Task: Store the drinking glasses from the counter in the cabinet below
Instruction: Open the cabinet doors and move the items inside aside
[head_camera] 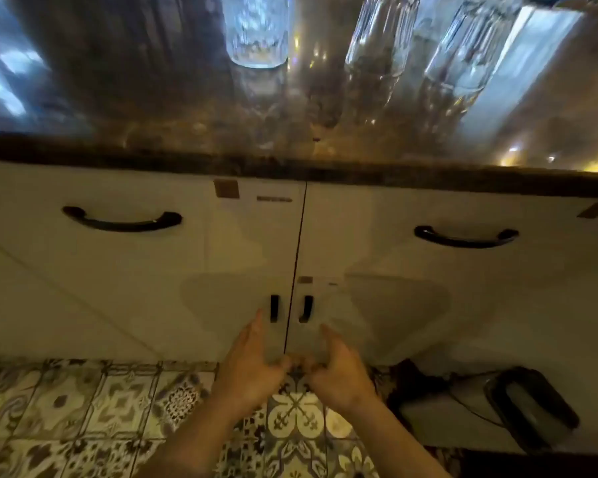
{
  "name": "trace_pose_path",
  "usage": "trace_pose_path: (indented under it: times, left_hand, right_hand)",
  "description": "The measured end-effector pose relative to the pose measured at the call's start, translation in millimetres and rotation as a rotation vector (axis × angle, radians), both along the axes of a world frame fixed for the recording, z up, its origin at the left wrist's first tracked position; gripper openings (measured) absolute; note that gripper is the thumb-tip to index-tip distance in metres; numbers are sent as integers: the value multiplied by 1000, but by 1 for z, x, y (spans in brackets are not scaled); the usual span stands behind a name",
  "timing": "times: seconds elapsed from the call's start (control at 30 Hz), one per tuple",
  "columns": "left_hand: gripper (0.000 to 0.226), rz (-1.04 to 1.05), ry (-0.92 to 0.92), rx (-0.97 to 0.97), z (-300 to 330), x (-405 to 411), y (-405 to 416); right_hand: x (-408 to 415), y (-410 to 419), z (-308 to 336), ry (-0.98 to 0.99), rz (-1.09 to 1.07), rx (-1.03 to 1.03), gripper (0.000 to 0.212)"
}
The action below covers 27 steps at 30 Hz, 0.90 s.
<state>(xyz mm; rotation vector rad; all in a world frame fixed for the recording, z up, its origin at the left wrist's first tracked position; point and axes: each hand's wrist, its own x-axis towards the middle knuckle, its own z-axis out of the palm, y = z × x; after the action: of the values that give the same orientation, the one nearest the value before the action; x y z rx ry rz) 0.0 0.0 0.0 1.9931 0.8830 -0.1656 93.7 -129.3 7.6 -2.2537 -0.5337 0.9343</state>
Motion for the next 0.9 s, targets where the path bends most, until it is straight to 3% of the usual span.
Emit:
trace_pose_path:
  times: [0.1,0.27,0.57,0.9]
  left_hand:
    - [99,140,-62,-88,-24,15,6]
    - [98,165,-180,-192,-35,29,4]
    - [100,156,-231,-327,-36,2,7]
    - [86,39,-229,-260,-21,-85,-16]
  right_hand:
    - [6,19,-25,91,-181,145,70]
    - [13,42,-37,192,-336,358,49]
    - [1,24,-43,206,-329,369,63]
    - [-58,-31,-36,220,-396,325,59]
